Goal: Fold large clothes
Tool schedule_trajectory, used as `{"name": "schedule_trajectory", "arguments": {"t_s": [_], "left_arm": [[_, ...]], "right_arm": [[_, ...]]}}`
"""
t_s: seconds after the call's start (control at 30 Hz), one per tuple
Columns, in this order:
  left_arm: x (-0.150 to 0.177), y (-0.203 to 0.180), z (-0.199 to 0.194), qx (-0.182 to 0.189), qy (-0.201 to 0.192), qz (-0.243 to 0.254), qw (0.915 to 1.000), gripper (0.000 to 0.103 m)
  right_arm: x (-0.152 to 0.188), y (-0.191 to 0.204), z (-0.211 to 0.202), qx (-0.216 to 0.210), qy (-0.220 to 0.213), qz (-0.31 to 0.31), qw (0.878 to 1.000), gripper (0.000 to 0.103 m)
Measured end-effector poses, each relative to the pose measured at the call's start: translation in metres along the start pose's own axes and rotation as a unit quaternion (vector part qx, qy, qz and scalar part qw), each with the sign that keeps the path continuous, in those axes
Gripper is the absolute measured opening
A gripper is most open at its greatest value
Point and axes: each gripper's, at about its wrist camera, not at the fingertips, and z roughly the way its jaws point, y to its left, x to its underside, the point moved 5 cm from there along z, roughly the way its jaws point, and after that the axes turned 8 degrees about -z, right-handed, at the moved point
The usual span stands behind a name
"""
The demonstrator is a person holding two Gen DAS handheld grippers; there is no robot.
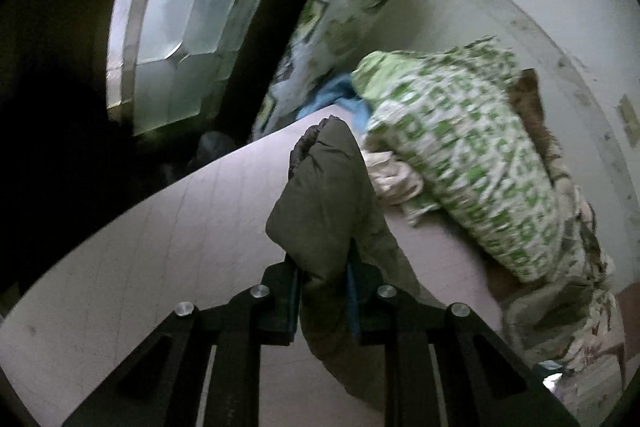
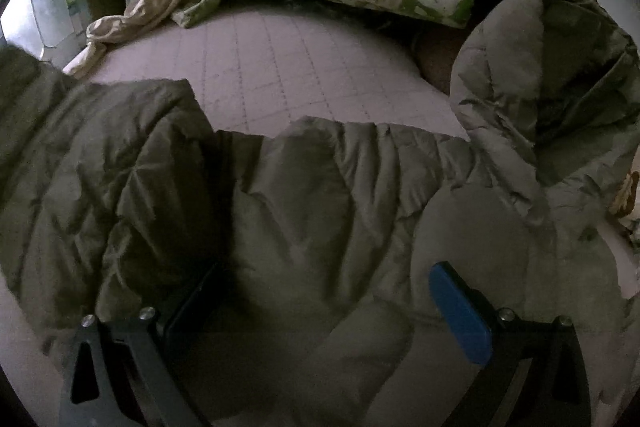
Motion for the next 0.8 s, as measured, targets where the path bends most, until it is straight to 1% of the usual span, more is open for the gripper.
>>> {"name": "schedule_trajectory", "arguments": {"t_s": [0.1, 0.2, 0.3, 0.4, 0.47, 0.57, 0.7, 0.8], "left_arm": [[-0.004, -0.018, -0.007, 0.000, -0.003, 0.020, 0.9998, 0.019], [0.004, -0.036, -0.010, -0.006, 0.005, 0.041, 0.9991, 0.019], [0.022, -0.057, -0.013, -0.014, 0.020, 0.076, 0.9968, 0.019], [0.047, -0.079, -0.013, -0.021, 0.035, 0.117, 0.9923, 0.019], [0.067, -0.097, -0.014, -0.021, 0.045, 0.146, 0.9880, 0.019], [0.090, -0.128, -0.018, -0.014, 0.050, 0.179, 0.9825, 0.019], [0.113, -0.173, -0.022, 0.008, 0.067, 0.197, 0.9781, 0.019], [0.135, -0.216, -0.022, 0.021, 0.072, 0.221, 0.9724, 0.019]], "right_arm": [[0.000, -0.002, 0.009, -0.010, 0.016, 0.013, 1.000, 0.103], [-0.003, -0.008, 0.015, -0.029, 0.023, 0.026, 0.999, 0.103], [-0.004, -0.018, 0.006, -0.038, 0.023, 0.030, 0.999, 0.103], [0.005, -0.031, -0.011, -0.054, 0.012, 0.051, 0.997, 0.103], [0.016, -0.044, -0.021, -0.054, 0.009, 0.054, 0.997, 0.103], [0.034, -0.069, -0.032, -0.046, 0.010, 0.054, 0.997, 0.103], [0.057, -0.113, -0.045, -0.032, 0.016, 0.068, 0.997, 0.103], [0.078, -0.153, -0.053, -0.013, 0.023, 0.084, 0.996, 0.103]]}}
